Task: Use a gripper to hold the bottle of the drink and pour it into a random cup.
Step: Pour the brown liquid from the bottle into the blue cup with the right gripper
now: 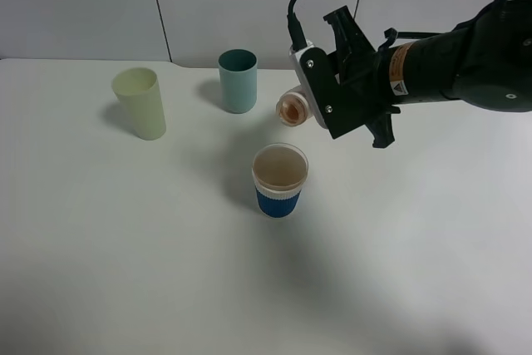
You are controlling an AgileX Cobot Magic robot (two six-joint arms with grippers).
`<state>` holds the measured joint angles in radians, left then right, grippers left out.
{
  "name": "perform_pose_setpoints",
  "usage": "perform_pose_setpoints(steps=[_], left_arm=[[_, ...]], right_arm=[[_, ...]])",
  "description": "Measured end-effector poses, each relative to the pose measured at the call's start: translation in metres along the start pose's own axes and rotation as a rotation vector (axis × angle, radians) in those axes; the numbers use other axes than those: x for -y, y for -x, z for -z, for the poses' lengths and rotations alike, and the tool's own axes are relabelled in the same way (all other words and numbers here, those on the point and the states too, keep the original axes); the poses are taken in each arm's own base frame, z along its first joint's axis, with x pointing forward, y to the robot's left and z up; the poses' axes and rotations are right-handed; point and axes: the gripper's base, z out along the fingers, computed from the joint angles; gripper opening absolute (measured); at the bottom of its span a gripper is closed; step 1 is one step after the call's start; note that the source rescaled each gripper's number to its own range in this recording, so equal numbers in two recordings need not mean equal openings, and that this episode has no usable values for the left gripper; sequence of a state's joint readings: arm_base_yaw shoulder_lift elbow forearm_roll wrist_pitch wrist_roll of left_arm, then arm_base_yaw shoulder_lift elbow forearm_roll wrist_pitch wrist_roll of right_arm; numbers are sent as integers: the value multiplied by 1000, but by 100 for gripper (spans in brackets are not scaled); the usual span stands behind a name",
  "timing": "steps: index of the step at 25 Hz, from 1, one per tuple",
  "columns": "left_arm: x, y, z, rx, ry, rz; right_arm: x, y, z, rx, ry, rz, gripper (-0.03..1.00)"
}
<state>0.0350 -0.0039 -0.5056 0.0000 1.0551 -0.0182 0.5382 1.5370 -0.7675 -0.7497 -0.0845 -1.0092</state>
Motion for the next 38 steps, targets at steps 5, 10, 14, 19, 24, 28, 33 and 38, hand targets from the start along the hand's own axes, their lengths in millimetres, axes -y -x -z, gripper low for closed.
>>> perform_pose_setpoints(steps=[5,10,14,19,24,28,33,38], left_arm=[[0,0,0,0,0,0],[0,0,0,0,0,0],[0,0,0,0,0,0],[0,0,0,0,0,0],[0,0,0,0,0,0],[0,0,0,0,0,0],[0,0,0,0,0,0],[0,0,0,0,0,0]], right_arm=[[-1,0,0,-8,16,31,0],[-2,6,0,0,31,74,0],[-2,8,0,3,35,100,0],[-5,6,0,-15,68,131,0],[-6,5,0,-25,85,131,0],[-7,5,0,-29,93,132,0],[-7,5,0,-27,92,133,0],[-6,9,0,-19,91,134,0]])
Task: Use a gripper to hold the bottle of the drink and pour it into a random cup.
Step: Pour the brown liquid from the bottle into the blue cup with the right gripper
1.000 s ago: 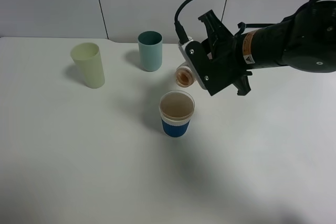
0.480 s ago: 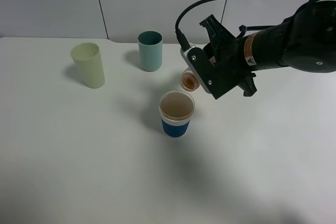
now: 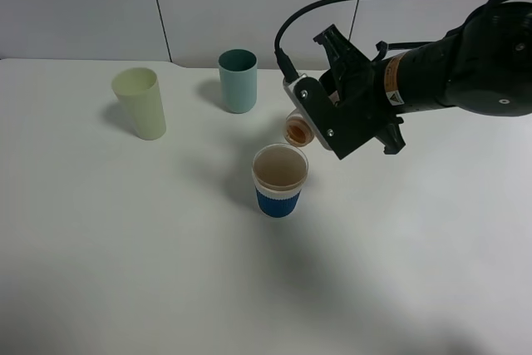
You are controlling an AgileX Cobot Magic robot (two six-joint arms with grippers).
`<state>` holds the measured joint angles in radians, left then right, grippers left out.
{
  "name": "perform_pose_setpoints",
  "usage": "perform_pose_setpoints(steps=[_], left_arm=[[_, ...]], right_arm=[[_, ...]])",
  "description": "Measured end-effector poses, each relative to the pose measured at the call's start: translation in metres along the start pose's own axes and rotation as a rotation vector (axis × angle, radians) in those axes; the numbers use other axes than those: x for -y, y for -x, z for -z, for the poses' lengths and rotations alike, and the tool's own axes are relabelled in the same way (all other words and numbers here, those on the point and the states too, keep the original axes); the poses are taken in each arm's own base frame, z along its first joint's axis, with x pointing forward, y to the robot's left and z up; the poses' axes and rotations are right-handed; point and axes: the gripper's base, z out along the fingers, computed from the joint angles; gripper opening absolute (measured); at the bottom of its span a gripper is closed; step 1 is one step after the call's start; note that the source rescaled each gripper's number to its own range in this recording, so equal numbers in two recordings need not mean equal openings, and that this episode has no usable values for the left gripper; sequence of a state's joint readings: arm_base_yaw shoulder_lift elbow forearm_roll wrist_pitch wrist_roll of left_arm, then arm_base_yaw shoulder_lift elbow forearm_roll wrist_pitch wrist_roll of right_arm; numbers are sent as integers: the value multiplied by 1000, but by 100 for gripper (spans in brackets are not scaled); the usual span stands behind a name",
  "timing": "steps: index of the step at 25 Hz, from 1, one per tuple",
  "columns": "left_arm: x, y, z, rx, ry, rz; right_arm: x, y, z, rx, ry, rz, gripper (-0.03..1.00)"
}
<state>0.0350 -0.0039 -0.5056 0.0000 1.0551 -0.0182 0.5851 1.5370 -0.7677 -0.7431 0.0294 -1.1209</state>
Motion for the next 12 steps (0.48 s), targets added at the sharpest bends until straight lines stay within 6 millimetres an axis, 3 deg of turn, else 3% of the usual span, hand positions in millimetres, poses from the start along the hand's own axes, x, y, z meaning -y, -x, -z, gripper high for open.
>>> perform_pose_setpoints(steps=[12], left_arm=[[0,0,0,0,0,0]], right_arm=[[24,-3,4,-53,16,-8,0]])
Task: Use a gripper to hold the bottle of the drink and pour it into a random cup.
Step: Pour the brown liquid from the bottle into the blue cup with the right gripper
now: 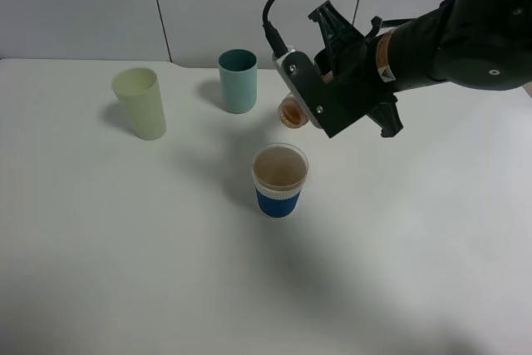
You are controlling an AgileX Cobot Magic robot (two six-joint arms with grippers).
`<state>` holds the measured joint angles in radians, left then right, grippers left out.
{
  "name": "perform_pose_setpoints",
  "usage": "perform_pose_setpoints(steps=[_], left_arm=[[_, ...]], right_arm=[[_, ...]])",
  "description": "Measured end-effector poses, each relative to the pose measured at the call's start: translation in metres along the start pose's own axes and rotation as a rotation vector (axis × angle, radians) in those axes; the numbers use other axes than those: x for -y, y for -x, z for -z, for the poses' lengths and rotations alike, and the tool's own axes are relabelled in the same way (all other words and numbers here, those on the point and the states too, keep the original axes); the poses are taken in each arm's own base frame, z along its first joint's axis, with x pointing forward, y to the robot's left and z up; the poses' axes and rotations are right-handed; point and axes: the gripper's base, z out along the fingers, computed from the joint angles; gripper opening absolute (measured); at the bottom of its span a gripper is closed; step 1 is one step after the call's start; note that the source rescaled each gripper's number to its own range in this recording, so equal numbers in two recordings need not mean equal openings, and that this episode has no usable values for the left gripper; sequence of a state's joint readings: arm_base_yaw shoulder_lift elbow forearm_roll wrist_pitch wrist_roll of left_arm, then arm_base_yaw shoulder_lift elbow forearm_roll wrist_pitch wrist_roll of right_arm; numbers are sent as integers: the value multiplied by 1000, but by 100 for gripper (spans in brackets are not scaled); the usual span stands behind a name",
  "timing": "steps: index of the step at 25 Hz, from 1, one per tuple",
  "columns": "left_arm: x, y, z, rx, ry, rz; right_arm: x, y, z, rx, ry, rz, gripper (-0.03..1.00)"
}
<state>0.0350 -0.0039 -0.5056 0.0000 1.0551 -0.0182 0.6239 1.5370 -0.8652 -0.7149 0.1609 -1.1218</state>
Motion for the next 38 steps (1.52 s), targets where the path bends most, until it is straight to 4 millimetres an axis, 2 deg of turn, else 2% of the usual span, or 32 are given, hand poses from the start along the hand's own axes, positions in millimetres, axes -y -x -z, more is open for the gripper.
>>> perform_pose_setpoints(steps=[16,38], left_arm=[[0,0,0,0,0,0],[0,0,0,0,0,0]], right_arm=[[1,12,-2,21,6,73,0],[2,15,-1,9,8,194,0]])
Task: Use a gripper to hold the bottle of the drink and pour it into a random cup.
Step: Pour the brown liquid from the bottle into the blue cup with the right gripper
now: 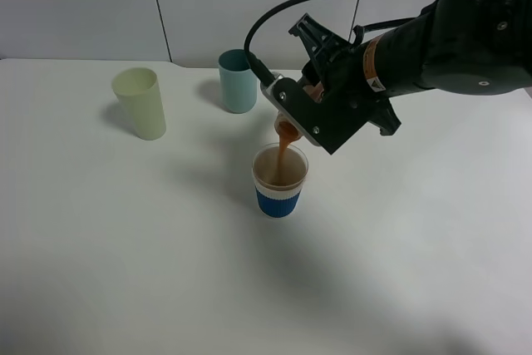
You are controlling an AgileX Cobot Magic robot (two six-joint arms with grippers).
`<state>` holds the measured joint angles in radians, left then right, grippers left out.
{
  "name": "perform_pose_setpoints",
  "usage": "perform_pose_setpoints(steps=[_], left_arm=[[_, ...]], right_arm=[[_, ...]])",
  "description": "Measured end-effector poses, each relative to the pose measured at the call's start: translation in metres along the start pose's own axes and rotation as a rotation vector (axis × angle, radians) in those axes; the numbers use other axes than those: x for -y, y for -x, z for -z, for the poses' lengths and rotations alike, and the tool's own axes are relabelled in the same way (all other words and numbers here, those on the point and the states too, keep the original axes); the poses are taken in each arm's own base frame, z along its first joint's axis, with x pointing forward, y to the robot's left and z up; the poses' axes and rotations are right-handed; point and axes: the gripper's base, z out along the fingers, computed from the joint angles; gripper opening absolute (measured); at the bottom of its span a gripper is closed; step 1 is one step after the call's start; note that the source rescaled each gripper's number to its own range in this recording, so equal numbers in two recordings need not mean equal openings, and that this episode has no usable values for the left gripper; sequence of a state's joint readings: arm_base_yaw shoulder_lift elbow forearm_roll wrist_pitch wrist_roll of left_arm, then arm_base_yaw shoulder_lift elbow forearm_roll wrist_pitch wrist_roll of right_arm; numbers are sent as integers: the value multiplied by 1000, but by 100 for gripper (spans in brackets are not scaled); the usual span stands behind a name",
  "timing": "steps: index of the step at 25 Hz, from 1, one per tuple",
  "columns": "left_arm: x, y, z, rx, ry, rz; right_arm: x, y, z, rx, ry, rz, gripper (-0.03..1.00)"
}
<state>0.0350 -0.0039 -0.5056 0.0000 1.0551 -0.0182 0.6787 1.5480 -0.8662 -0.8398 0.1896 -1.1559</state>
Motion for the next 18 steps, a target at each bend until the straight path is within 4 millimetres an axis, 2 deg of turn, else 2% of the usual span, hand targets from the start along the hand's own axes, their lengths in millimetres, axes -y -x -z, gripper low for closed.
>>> perform_pose_setpoints(steps=[18], left_arm=[[0,0,0,0,0,0]], right_arm=[[0,-1,0,-7,-4,46,0]])
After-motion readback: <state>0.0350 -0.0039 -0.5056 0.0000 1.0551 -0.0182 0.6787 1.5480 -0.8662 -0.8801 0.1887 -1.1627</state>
